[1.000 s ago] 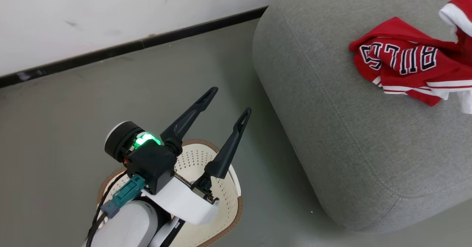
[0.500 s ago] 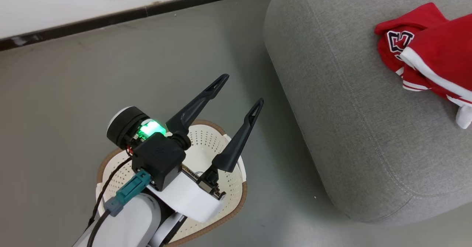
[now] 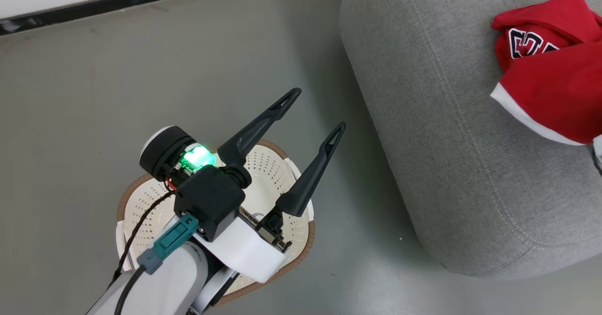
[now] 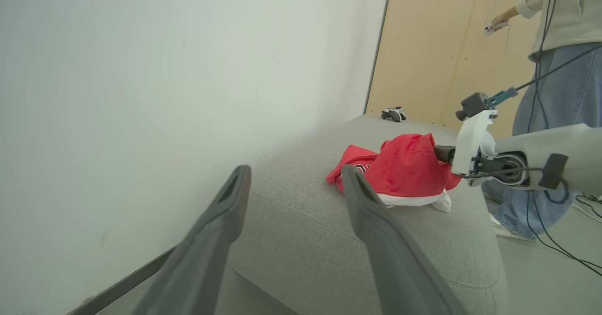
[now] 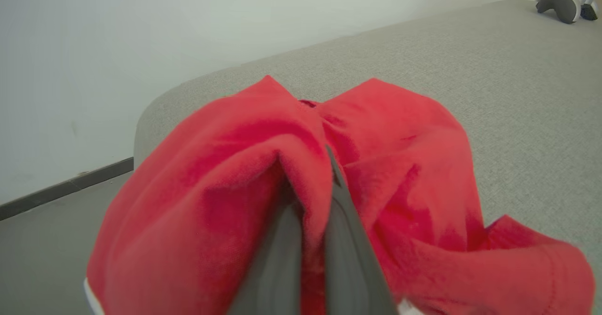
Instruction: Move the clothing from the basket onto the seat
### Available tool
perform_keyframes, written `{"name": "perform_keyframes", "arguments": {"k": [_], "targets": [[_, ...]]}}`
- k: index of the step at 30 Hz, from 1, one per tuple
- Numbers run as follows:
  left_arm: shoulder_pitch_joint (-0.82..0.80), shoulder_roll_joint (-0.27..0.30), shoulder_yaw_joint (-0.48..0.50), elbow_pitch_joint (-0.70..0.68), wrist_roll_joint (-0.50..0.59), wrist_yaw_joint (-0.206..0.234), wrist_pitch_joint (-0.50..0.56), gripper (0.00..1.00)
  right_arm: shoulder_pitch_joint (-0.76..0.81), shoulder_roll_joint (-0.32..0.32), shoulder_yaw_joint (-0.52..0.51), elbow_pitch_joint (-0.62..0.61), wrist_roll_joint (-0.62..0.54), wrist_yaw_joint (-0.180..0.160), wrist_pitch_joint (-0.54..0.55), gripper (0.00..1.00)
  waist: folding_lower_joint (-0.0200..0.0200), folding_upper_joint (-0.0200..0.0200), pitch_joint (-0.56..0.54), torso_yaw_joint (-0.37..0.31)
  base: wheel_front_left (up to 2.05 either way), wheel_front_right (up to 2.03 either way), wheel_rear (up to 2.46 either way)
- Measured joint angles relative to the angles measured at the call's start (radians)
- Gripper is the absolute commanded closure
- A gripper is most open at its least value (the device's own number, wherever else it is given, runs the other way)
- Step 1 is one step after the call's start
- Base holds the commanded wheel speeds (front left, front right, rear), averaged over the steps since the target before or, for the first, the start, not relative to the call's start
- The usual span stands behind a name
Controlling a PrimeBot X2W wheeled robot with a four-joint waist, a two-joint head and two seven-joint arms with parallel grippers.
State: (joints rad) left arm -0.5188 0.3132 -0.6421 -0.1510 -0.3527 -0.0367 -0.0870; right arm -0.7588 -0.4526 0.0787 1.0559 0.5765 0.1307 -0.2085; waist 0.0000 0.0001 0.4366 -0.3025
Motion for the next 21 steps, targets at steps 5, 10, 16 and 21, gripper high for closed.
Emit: {"name": "perform_keyframes", "arguments": {"k": [5, 10, 16, 21], "targets": [[0.000, 0.001, -0.006, 0.011, 0.005, -0.008, -0.001, 0.00, 0.000, 0.032, 0.000, 0.027, -0.022, 0.000, -0.012, 1.00, 0.0000, 0.0000, 0.000, -0.004, 0.00, 0.00, 0.00], [0.000, 0.001, -0.009, 0.022, 0.005, -0.009, -0.002, 0.00, -0.002, 0.041, -0.003, 0.051, -0.023, 0.000, -0.020, 0.66, 0.0000, 0.0000, -0.009, -0.008, 0.00, 0.00, 0.00], [0.000, -0.004, -0.011, 0.039, 0.003, -0.009, -0.013, 0.00, 0.001, 0.042, -0.006, 0.049, -0.024, 0.000, -0.030, 0.00, 0.0000, 0.0000, -0.026, -0.014, 0.00, 0.00, 0.00], [0.003, -0.008, -0.012, 0.053, -0.005, -0.009, -0.029, 0.00, 0.020, 0.042, -0.007, 0.039, -0.029, 0.000, -0.034, 0.00, 0.0000, 0.0000, -0.042, -0.024, 0.00, 0.00, 0.00]]}}
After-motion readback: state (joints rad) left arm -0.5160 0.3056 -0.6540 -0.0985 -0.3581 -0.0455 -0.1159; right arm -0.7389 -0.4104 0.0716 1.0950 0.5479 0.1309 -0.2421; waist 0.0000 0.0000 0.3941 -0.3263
